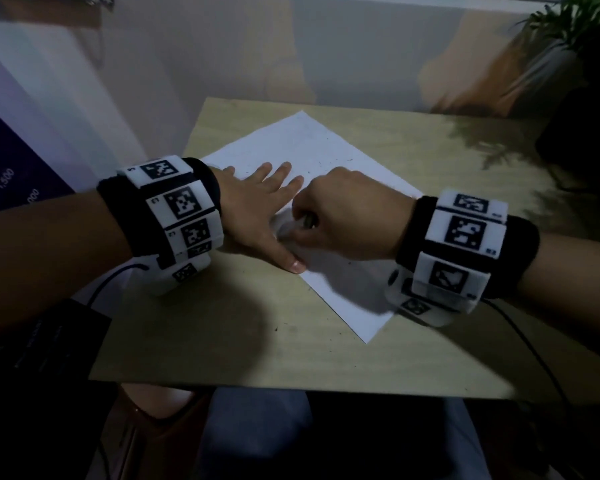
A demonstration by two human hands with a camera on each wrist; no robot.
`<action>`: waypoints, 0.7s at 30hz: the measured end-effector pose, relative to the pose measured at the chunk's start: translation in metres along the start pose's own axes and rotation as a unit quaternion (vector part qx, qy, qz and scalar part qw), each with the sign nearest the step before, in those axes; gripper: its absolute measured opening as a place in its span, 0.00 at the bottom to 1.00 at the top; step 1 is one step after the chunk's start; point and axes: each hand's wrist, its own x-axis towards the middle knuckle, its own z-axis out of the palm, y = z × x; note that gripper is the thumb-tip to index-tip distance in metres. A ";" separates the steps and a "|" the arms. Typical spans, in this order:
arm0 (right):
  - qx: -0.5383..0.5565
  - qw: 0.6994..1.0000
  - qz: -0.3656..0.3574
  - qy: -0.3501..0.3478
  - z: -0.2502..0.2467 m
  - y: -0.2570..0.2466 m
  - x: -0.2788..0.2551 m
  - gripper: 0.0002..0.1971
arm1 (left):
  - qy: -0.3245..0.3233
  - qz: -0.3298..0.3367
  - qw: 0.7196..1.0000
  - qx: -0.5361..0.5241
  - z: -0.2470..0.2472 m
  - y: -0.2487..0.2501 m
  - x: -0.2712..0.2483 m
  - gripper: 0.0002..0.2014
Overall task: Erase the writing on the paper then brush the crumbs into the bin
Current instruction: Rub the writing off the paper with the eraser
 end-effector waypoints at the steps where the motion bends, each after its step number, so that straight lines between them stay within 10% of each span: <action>1: 0.000 1.000 0.012 0.001 -0.002 0.003 0.004 0.18 | 0.002 0.001 1.000 -0.001 0.000 0.000 0.001 0.71; 5: -0.025 0.996 0.085 0.029 -0.012 0.025 0.020 0.21 | -0.006 -0.005 1.000 0.001 0.001 -0.004 0.002 0.72; 21: -0.005 0.999 -0.022 -0.036 -0.005 -0.004 0.007 0.11 | -0.001 0.003 1.000 -0.029 -0.002 0.001 0.000 0.67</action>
